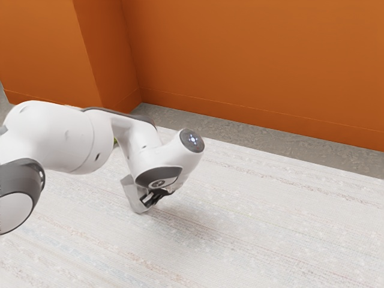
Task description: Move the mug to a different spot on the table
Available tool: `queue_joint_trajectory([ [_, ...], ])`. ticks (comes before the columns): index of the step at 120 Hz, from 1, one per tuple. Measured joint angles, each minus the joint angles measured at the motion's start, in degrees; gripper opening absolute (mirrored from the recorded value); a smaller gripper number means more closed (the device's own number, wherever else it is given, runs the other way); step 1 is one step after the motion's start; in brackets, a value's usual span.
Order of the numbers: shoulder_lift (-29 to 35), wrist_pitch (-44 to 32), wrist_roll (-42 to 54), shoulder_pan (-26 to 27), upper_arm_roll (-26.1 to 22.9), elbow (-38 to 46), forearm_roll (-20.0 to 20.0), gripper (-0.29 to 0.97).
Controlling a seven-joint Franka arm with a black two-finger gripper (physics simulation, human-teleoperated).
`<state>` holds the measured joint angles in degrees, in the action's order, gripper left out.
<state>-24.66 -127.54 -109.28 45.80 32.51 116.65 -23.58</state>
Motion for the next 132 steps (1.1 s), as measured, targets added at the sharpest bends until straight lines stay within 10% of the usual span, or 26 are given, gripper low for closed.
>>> queue_joint_trajectory([
  [52,0.81,-4.21,-1.11,0.66,-0.21,0.87,2.82,0.26],
  [92,12.87,-0.09,2.06,0.94,-4.27,-4.46,16.89,0.53],
  [120,21.67,18.84,27.56,-18.57,-2.30,-21.25,25.90,0.63],
  [132,21.83,24.50,38.39,-33.41,-10.26,-22.88,26.45,0.65],
])
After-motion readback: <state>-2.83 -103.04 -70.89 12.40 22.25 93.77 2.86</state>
